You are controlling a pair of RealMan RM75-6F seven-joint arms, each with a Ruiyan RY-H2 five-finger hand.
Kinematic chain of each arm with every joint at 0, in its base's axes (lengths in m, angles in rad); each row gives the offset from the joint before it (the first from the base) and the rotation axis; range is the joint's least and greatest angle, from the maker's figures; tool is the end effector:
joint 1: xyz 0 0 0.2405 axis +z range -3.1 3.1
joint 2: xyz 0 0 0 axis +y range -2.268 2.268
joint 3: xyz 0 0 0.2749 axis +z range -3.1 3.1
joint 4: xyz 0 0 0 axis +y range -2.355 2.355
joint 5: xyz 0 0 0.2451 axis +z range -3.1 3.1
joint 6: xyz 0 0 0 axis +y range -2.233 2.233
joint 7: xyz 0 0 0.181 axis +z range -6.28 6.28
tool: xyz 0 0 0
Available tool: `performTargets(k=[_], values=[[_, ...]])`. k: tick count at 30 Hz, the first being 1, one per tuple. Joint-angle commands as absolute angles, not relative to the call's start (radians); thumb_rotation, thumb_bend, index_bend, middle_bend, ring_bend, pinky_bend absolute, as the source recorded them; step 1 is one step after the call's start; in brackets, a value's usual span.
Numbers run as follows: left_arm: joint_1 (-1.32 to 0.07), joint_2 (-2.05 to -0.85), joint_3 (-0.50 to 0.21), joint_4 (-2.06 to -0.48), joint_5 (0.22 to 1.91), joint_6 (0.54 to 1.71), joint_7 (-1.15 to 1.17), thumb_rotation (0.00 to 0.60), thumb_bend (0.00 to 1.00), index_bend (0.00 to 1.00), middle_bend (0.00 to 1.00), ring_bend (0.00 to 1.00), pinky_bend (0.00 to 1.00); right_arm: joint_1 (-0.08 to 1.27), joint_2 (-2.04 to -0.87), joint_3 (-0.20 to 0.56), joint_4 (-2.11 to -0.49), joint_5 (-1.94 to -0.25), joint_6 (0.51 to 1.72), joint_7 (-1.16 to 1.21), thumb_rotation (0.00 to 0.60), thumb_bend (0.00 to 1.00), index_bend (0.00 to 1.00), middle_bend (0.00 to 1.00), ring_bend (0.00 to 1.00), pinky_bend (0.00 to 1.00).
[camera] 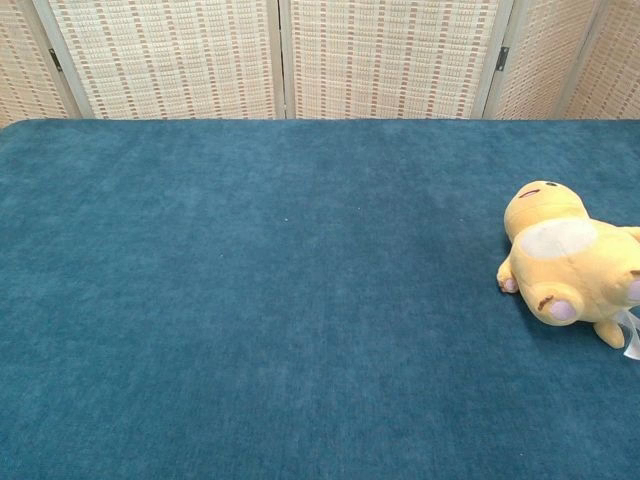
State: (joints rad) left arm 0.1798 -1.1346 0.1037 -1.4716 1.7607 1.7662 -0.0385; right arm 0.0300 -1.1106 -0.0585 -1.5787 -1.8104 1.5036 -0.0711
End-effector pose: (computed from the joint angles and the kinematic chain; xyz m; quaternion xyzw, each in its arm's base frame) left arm -0.3563 0.0892 0.1436 -0.6144 -0.3631 -0.3789 0.5891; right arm -0.3196 -0.1698 0.1037 0.7065 -0.3288 0.3685 0.5069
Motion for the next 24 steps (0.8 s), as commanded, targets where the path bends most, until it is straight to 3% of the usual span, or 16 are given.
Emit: performTargets(k=[1, 6, 14, 15, 16, 18, 21, 24], values=[[0.175, -1.133, 0.102, -1.476, 1.744, 1.750, -0.046, 0.600, 0.24, 0.00, 0.00, 0.00, 0.18, 0.148, -1.166, 0.011, -1.660, -1.702, 1.299, -0.216, 0.600, 0.13, 0.00, 0.00, 0.00, 0.00], [0.168, -1.124, 0.095, -1.485, 1.708, 1.720, -0.061, 0.600, 0.24, 0.00, 0.00, 0.00, 0.18, 0.244, -1.245, 0.070, -1.656, -1.565, 1.134, -0.322, 0.600, 0.13, 0.00, 0.00, 0.00, 0.00], [0.150, -1.114, 0.086, -1.492, 1.672, 1.679, -0.080, 0.600, 0.24, 0.00, 0.00, 0.00, 0.18, 0.321, -1.349, 0.108, -1.574, -1.386, 1.016, -0.440, 0.600, 0.15, 0.00, 0.01, 0.00, 0.02], [0.147, -1.113, 0.084, -1.493, 1.666, 1.672, -0.082, 0.600, 0.24, 0.00, 0.00, 0.00, 0.18, 0.326, -1.367, 0.112, -1.554, -1.389, 1.032, -0.452, 0.600, 0.17, 0.00, 0.10, 0.05, 0.12], [0.145, -1.112, 0.083, -1.495, 1.661, 1.667, -0.083, 0.600, 0.24, 0.00, 0.00, 0.00, 0.18, 0.326, -1.386, 0.115, -1.534, -1.395, 1.052, -0.453, 0.600, 0.20, 0.05, 0.25, 0.17, 0.27], [0.142, -1.109, 0.081, -1.498, 1.652, 1.658, -0.086, 0.600, 0.24, 0.00, 0.00, 0.00, 0.18, 0.324, -1.420, 0.110, -1.493, -1.413, 1.083, -0.431, 0.600, 0.28, 0.33, 0.67, 0.56, 0.67], [0.137, -1.109, 0.077, -1.499, 1.646, 1.653, -0.088, 0.600, 0.24, 0.00, 0.00, 0.00, 0.18, 0.325, -1.461, 0.099, -1.424, -1.462, 1.137, -0.399, 0.600, 0.40, 0.59, 0.81, 0.72, 0.85], [0.136, -1.111, 0.074, -1.500, 1.639, 1.649, -0.090, 0.600, 0.25, 0.00, 0.00, 0.00, 0.18, 0.336, -1.491, 0.092, -1.382, -1.518, 1.180, -0.346, 0.600, 0.53, 0.71, 0.87, 0.81, 0.95]])
